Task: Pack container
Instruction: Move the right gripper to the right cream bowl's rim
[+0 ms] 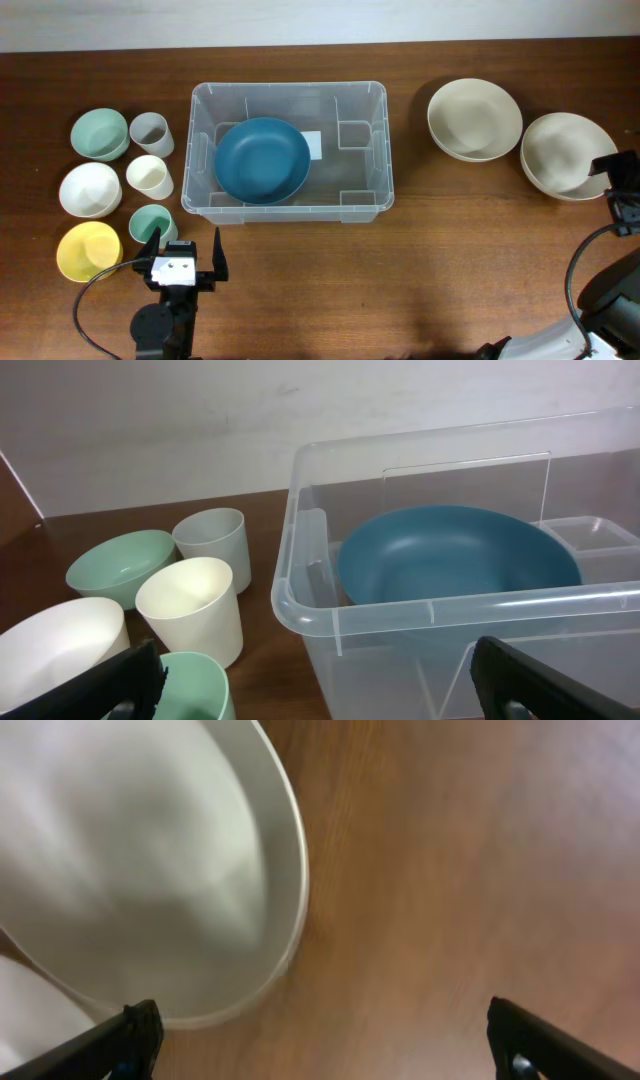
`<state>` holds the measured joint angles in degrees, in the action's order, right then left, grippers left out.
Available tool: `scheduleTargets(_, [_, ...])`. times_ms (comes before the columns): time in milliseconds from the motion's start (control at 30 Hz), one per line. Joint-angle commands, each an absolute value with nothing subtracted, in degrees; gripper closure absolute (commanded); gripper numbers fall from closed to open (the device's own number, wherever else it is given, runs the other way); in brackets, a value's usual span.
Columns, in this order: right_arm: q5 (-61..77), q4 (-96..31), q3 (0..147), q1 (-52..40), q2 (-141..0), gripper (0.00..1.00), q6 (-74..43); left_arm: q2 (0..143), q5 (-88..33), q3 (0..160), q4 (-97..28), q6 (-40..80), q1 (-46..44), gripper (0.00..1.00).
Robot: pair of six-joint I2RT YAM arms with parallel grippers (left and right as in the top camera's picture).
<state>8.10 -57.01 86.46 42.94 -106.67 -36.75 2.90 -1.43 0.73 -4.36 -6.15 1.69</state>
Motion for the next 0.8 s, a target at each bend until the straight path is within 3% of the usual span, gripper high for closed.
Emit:
scheduleTargets(0, [9.91,-52.71,82.02,42.76,-106.28,0.01,-35.09,2.90,-1.06,0.51,-4.62,-5.61,2.04,0.00])
scheduleTargets(767, [13.32,-37.43,79.00,42.46,-115.66,0.01,-29.30,2.90,-1.06,0.51,-4.62,-5.63,2.04,0.00])
